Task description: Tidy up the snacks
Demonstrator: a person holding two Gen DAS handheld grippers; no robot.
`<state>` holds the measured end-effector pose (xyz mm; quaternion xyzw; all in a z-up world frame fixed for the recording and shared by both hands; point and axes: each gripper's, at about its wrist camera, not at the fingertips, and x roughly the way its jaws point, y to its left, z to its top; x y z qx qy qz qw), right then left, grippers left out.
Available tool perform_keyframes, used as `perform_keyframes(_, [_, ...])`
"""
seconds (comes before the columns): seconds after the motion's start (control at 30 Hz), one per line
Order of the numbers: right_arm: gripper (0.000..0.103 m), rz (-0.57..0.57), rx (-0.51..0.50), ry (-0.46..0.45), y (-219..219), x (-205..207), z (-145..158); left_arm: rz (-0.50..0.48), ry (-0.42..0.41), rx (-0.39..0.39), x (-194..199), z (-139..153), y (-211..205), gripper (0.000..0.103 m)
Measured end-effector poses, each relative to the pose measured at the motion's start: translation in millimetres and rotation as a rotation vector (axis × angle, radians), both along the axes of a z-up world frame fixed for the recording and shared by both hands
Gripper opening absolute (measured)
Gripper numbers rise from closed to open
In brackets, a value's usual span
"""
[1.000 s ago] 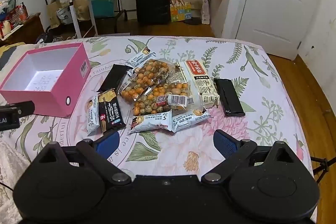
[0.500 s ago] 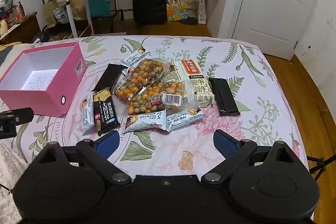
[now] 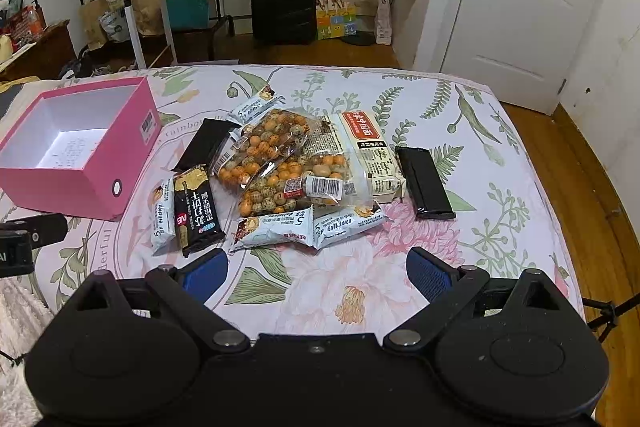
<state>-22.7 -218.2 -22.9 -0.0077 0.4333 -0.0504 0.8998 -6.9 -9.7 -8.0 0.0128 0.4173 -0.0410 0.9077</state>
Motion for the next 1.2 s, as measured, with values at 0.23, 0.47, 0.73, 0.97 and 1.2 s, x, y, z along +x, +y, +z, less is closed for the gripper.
perform_keyframes(0.23, [0.098, 0.000, -0.006, -0.004, 0, 0, 1, -0.002, 0.001, 0.001, 0, -1, -2, 0.103])
perform_keyframes(0.47, [0.098, 0.003, -0.004, -0.003, 0, 0, 1, -0.002, 0.002, 0.001, 0, -1, -2, 0.103])
perform_keyframes(0.73, [0.098, 0.013, 0.001, 0.005, 4, 1, -3, 0.011, 0.014, -0.006, 3, -7, -2, 0.103])
perform_keyframes(0.97, [0.098, 0.003, -0.004, 0.002, 2, 1, -3, 0.011, 0.014, -0.009, 3, -7, -1, 0.103])
perform_keyframes(1.2, [0.098, -0.006, -0.008, -0.002, -1, 0, -3, -0.006, -0.005, -0.026, -2, 2, 0, 0.103])
